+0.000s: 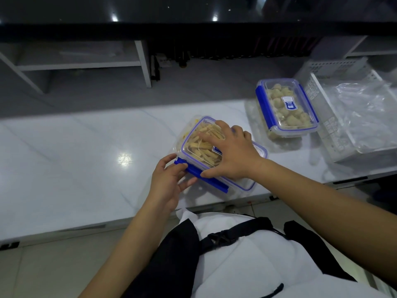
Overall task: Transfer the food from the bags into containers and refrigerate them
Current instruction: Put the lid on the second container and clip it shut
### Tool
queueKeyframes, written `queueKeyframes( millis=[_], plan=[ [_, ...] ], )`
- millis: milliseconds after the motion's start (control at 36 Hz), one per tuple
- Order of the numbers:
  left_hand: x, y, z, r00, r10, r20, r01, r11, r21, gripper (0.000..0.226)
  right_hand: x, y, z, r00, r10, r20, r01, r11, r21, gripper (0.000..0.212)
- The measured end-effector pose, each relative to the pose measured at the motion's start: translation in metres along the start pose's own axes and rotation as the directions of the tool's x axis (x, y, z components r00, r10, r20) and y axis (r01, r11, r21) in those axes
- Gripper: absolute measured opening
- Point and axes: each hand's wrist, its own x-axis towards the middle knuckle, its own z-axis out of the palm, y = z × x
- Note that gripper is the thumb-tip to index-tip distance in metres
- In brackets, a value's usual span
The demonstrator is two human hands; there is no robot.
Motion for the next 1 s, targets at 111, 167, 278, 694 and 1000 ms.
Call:
queueKeyframes(
  millis=[111,167,278,694,1000],
  plan=[
    [-0.001,0.000,0.000,1.000,-0.009,-0.007,0.009,1.000,-0.021,0.039,-0.009,0.010,0.004,1.000,0.021,-0.021,-0.020,0.999,0.038,0.106],
    [-0.001,-0.001,0.000,1.000,-0.016,-0.018,0.016,1.000,-0.021,0.039,-0.017,0.017,0.007,0.999,0.013,-0.032,-0.011,0.999,0.048,0.105],
    [0.000,-0.001,0.001,0.999,-0.027,-0.038,0.027,0.999,-0.018,0.038,-0.030,0.026,0.013,0.999,0.000,-0.054,0.003,0.998,0.056,0.104],
    [0.002,0.000,-0.001,0.998,-0.056,-0.037,0.055,0.998,-0.019,0.038,-0.018,0.025,0.018,0.998,-0.002,-0.058,0.007,0.996,0.089,0.103],
    [0.002,0.003,-0.001,0.998,-0.058,-0.022,0.057,0.998,-0.032,0.035,-0.022,0.021,-0.009,0.982,0.022,-0.189,0.018,0.978,0.210,0.102]
  ],
)
